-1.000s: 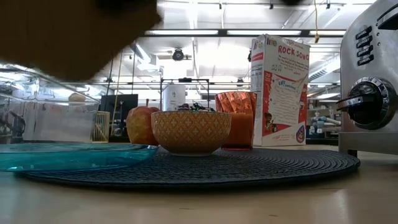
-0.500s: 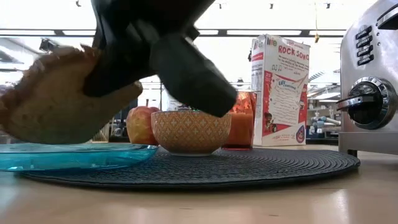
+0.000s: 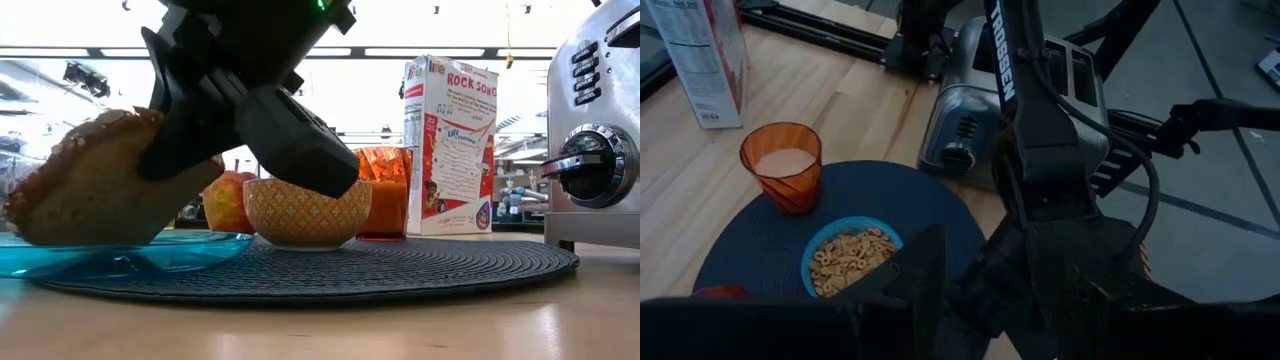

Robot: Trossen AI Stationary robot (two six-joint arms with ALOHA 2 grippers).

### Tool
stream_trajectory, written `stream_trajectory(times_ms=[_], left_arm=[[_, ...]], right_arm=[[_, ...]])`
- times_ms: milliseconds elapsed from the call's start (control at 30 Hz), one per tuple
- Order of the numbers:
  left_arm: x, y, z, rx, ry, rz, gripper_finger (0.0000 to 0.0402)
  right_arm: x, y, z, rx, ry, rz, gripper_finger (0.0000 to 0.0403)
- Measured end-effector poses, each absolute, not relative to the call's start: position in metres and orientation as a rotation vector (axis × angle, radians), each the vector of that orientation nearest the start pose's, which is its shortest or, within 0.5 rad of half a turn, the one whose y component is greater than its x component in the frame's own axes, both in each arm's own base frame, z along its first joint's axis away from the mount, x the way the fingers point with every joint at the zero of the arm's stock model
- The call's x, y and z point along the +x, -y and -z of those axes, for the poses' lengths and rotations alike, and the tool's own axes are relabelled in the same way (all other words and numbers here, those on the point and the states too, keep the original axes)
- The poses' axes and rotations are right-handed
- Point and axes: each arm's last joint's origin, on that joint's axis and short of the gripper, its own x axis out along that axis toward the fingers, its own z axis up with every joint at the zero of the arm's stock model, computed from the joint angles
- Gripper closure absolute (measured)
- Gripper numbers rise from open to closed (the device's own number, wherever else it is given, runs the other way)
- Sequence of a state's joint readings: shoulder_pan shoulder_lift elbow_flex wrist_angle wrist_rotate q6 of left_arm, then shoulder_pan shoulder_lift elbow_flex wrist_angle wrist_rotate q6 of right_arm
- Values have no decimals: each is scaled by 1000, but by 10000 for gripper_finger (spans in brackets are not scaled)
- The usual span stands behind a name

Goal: Arrange a breakfast setting
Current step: Put the bread on top of the blue transparent plate

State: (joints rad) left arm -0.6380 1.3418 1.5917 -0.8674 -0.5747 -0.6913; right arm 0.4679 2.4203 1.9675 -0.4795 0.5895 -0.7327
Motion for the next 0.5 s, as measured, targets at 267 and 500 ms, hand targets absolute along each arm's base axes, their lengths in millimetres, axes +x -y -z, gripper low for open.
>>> stream_trajectory(times_ms=[267, 500], left_arm=[[216, 141, -426, -330, -496, -115, 253], [216, 141, -426, -335, -496, -116, 253]], right_arm=[[473, -214, -150, -1106, -845, -218, 347], [475, -211, -150, -1060, -852, -185, 290]])
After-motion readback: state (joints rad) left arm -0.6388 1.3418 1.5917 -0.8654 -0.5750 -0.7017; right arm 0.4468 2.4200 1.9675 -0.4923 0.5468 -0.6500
